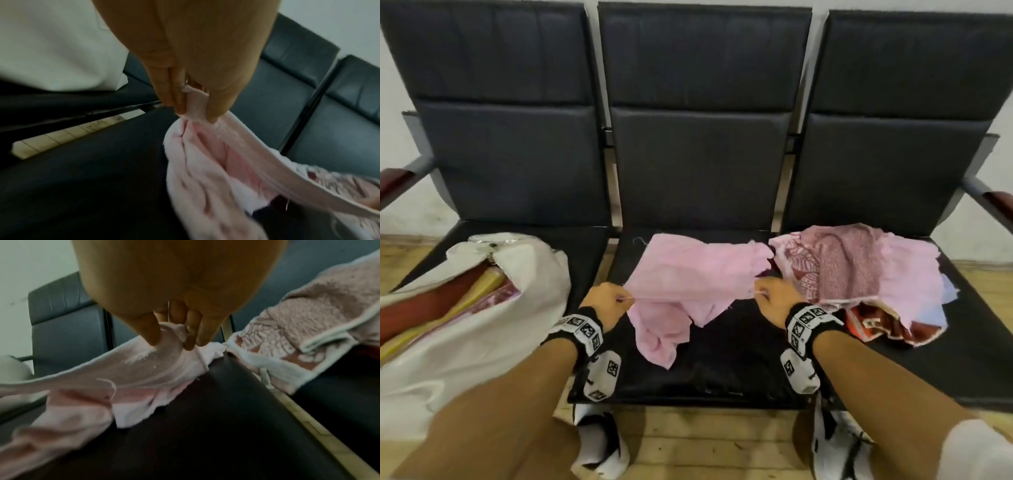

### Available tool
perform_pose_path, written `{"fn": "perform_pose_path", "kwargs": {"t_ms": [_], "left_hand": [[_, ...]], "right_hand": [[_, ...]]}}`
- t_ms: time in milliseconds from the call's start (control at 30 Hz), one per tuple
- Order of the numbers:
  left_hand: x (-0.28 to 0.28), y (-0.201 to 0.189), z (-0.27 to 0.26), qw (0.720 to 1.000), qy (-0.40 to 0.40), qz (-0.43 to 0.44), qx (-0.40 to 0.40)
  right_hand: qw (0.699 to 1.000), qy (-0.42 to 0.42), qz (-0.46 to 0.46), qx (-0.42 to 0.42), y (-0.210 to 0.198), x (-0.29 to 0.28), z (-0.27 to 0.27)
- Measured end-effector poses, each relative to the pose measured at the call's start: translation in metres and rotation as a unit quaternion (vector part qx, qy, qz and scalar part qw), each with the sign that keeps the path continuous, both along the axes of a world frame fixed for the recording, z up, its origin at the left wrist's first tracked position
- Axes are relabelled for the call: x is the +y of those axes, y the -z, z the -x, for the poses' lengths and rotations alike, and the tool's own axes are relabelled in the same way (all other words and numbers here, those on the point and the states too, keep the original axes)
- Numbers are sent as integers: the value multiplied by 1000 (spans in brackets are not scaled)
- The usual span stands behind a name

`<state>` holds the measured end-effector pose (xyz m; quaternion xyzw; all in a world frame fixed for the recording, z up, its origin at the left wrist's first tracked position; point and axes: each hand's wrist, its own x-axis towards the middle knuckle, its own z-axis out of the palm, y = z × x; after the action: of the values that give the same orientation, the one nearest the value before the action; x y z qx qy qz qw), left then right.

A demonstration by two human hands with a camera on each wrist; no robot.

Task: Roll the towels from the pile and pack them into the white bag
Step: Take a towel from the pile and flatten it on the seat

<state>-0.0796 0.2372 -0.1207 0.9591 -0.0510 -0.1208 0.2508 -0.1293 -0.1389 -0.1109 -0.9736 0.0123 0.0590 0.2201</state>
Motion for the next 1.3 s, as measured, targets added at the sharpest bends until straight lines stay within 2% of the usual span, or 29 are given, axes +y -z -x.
{"fn": "perform_pose_path", "kwargs": {"t_ms": [167, 300, 400, 500, 600, 733, 867, 1033, 1200, 1300], "left_hand": [[5, 53, 35, 993, 74, -80, 50], [6, 70, 69, 989, 80, -109, 54], [10, 78, 86, 992, 70, -98, 47], [9, 80, 95, 992, 72, -91, 45], [7, 84, 102, 994, 68, -84, 30], [10, 94, 115, 996, 54, -67, 0], [13, 103, 122, 996, 65, -43, -49], [20, 119, 117, 990, 82, -30, -108], [19, 123, 113, 995, 31, 0, -97], [18, 125, 113, 998, -22, -1, -51]], "right_hand": [[996, -48, 1, 69, 62, -2, 39], [993, -60, 17, 99, 92, -1, 68], [994, -78, 33, 64, 102, -2, 84], [989, -87, 119, 21, 108, -2, 95], [983, -119, 138, 16, 110, -1, 102], [988, -122, 80, 43, 113, -6, 110], [993, -108, 41, 21, 118, -9, 120], [992, -109, 41, 42, 120, -8, 119], [999, -31, -37, 26, 126, -7, 123], [998, 27, -46, 46, 124, -2, 124]]}}
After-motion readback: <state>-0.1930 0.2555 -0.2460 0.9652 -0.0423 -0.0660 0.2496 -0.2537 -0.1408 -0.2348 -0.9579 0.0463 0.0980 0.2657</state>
